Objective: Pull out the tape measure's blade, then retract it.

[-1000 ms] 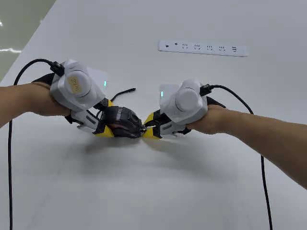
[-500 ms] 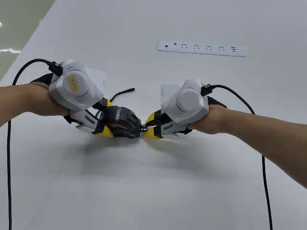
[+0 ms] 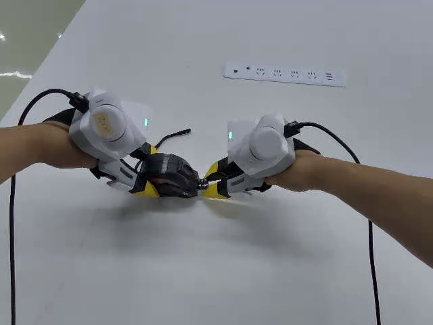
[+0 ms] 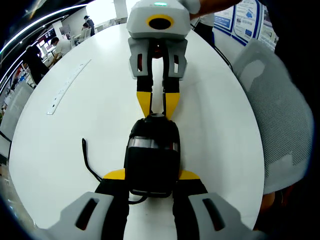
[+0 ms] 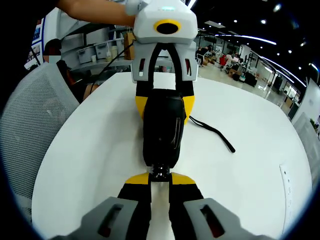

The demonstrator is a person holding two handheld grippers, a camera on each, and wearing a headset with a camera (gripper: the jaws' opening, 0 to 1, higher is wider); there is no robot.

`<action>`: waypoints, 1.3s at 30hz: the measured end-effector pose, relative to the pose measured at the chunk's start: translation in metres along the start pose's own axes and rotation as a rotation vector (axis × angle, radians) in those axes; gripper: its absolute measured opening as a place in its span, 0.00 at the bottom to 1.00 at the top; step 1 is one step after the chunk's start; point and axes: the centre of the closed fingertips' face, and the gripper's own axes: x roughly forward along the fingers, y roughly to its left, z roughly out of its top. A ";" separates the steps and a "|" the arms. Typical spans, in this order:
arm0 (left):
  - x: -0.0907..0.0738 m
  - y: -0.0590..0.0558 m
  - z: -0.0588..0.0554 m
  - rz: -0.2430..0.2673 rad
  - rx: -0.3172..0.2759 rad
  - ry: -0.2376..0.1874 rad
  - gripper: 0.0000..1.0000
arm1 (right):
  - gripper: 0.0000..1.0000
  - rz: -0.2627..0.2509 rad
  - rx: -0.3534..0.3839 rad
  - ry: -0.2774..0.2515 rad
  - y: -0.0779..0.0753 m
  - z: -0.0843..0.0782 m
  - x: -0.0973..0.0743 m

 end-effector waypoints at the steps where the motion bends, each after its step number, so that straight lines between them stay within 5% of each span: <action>1: 0.000 0.001 -0.001 0.001 -0.001 0.001 0.28 | 0.11 0.001 0.000 0.001 0.000 0.000 0.000; 39: -0.002 -0.001 0.000 0.012 -0.014 -0.010 0.28 | 0.11 -0.001 0.000 0.009 0.000 -0.004 -0.010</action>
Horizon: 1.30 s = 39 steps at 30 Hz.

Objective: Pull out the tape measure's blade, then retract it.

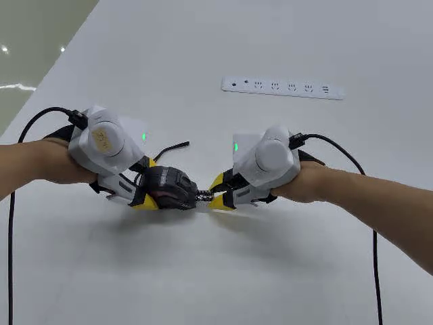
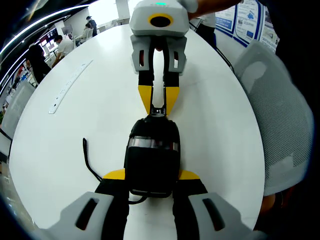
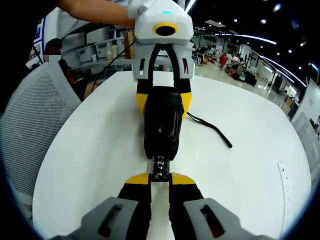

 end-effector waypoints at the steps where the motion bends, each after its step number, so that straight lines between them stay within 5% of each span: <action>1: 0.000 0.000 0.000 0.000 -0.001 0.000 0.28 | 0.11 -0.001 0.000 0.000 0.000 0.000 0.000; 39: 0.002 0.003 -0.002 -0.019 -0.024 0.011 0.28 | 0.11 0.004 0.009 -0.001 0.000 -0.013 -0.011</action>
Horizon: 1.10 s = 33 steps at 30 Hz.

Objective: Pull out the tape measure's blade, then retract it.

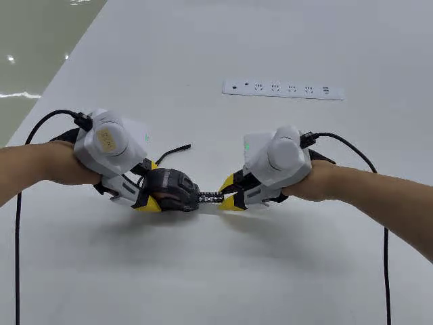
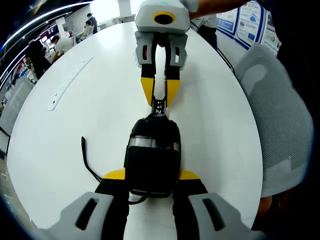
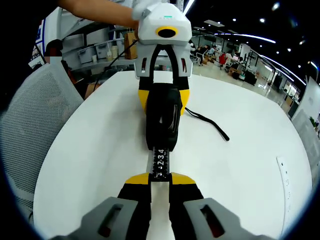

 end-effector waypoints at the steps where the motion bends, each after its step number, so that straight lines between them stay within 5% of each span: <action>1: 0.000 0.000 0.000 -0.001 0.000 0.000 0.28 | 0.11 -0.001 0.000 0.001 0.000 -0.001 0.000; 26: 0.001 -0.003 0.006 -0.001 0.000 0.000 0.28 | 0.11 -0.005 0.001 0.003 -0.002 -0.010 -0.009; 33: 0.002 -0.002 -0.001 0.000 -0.001 -0.001 0.28 | 0.11 -0.007 -0.004 0.003 0.000 -0.010 -0.012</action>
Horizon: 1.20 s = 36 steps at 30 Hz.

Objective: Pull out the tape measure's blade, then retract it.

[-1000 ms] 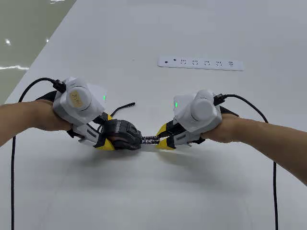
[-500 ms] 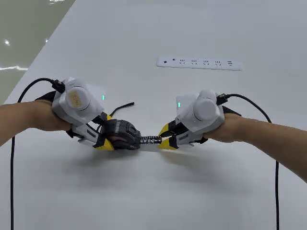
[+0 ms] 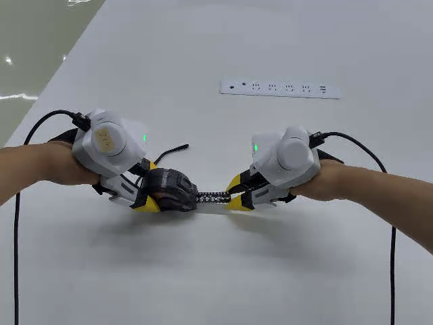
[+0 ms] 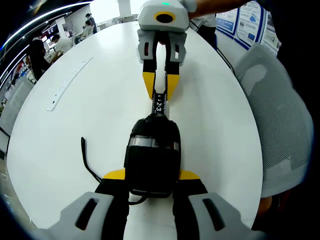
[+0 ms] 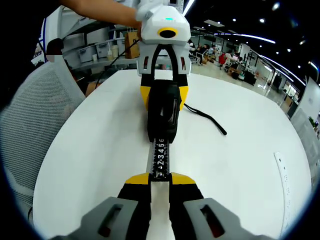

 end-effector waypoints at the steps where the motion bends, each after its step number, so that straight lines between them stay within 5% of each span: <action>1: 0.000 0.000 0.000 0.000 -0.001 -0.001 0.28 | 0.11 -0.002 -0.001 0.002 -0.001 0.000 0.000; 36: 0.000 0.003 0.001 0.006 -0.009 -0.008 0.28 | 0.11 -0.009 -0.001 0.015 -0.002 -0.014 -0.008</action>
